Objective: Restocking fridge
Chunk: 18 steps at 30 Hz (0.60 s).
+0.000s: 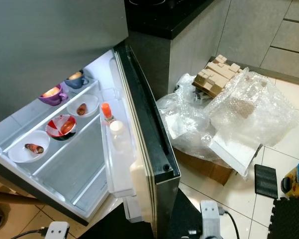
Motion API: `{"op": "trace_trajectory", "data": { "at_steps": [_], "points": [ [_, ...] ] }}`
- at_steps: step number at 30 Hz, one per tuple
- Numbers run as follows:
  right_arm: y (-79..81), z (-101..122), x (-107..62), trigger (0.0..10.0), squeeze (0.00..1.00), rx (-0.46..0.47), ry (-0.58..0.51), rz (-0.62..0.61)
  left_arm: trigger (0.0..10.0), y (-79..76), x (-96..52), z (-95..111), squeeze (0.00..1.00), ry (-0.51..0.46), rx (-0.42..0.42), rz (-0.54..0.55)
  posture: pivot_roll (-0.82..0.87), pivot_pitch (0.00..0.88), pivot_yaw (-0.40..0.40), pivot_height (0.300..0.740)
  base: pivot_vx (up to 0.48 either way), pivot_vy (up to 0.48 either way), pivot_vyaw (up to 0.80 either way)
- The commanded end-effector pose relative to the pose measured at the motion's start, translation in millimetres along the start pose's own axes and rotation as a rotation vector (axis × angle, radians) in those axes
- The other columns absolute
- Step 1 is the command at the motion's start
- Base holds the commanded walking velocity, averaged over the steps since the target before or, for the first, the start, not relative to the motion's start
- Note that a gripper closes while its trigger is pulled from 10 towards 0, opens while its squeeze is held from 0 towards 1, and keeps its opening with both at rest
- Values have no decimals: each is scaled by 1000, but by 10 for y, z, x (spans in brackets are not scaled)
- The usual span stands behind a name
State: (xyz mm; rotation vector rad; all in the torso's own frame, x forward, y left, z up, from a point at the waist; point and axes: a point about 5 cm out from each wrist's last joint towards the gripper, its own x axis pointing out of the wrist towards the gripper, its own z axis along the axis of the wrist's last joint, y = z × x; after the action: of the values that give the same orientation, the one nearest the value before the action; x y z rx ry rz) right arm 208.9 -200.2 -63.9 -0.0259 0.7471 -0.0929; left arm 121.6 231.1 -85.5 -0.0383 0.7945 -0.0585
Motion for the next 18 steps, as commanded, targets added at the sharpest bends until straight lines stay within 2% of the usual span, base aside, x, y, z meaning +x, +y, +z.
{"op": "trace_trajectory", "data": {
  "at_steps": [1,2,3,6,7,12,13,14,18],
  "points": [
    [-95,169,39,10000,0,17,-52,-81,10000,57,-40,-14,0,-8,20,1,-134,116,43,701,0,0,0],
    [-95,169,39,10000,0,17,-52,-81,10000,57,-40,-14,0,-8,20,1,-134,116,43,701,0,0,0],
    [-121,274,62,10000,0,25,-79,-109,10000,51,-38,-4,0,-17,23,-3,-131,116,40,701,0,0,0],
    [26,696,145,10000,0,103,-197,-22,10000,33,-33,29,0,-49,26,-15,-129,115,33,701,0,0,0],
    [26,696,145,10000,0,103,-197,-22,10000,33,-33,29,0,-49,26,-15,-129,115,33,701,0,0,0],
    [251,917,170,10000,0,84,-251,105,10000,-44,-22,120,0,-130,51,-108,-119,114,15,701,0,0,0],
    [251,917,170,10000,0,84,-251,105,10000,-44,-22,120,0,-130,51,-108,-119,114,15,701,0,0,0],
    [272,949,174,10000,0,82,-255,108,10000,-82,-22,171,0,-173,77,-159,-116,116,11,701,0,0,0],
    [263,953,179,10000,0,83,-249,104,10000,-156,-24,235,0,-226,99,-264,-112,116,7,701,0,0,0]
  ]
}}
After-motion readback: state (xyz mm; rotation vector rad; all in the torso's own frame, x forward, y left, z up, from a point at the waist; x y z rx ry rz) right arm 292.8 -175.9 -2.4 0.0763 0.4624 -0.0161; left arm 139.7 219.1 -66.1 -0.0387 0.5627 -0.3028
